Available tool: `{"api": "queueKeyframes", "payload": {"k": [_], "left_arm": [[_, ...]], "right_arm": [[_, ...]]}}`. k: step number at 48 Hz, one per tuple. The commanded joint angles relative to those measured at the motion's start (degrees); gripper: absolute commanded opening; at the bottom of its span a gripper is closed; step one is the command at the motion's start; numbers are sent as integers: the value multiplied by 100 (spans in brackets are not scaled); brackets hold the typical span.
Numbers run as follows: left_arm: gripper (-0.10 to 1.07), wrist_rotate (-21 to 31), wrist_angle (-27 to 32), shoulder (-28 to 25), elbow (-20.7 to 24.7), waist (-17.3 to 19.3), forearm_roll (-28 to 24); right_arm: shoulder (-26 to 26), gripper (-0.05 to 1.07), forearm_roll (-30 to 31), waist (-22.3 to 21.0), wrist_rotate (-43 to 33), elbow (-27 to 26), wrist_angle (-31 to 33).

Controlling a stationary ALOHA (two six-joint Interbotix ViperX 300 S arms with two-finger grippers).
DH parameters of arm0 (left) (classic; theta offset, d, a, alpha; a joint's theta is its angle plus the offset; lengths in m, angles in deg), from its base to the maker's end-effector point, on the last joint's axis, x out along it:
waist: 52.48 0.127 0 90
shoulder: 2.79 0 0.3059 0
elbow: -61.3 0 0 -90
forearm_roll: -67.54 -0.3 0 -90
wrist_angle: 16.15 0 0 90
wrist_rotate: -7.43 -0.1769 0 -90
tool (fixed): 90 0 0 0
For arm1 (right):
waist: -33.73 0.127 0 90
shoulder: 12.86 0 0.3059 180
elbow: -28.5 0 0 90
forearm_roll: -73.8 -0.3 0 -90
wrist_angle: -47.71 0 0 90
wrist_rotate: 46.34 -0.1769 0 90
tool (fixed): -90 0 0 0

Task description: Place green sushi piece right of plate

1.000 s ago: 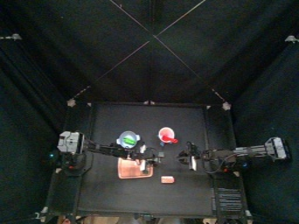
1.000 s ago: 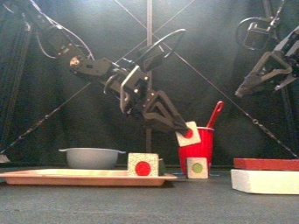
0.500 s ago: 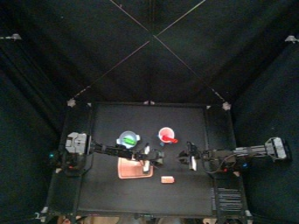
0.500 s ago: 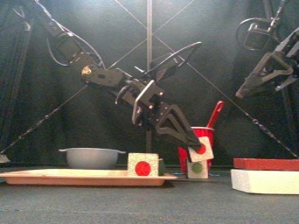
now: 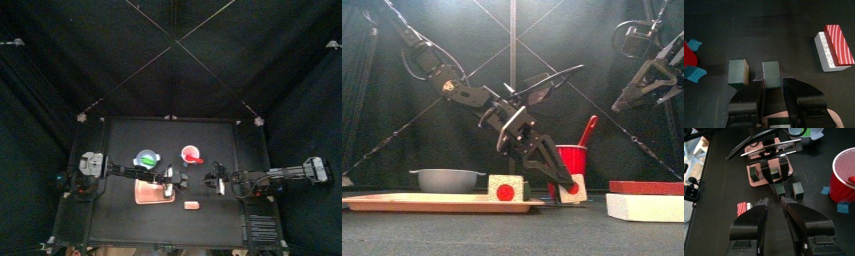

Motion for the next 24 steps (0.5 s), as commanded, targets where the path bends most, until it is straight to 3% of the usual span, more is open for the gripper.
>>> {"api": "queueKeyframes", "payload": {"k": [1, 24], "left_arm": [[54, 9, 0, 97, 158, 35, -9], [54, 9, 0, 70, 193, 88, -9]], "right_arm": [[-9, 69, -9, -9, 0, -53, -44], [-9, 69, -9, -9, 0, -53, -44]]}}
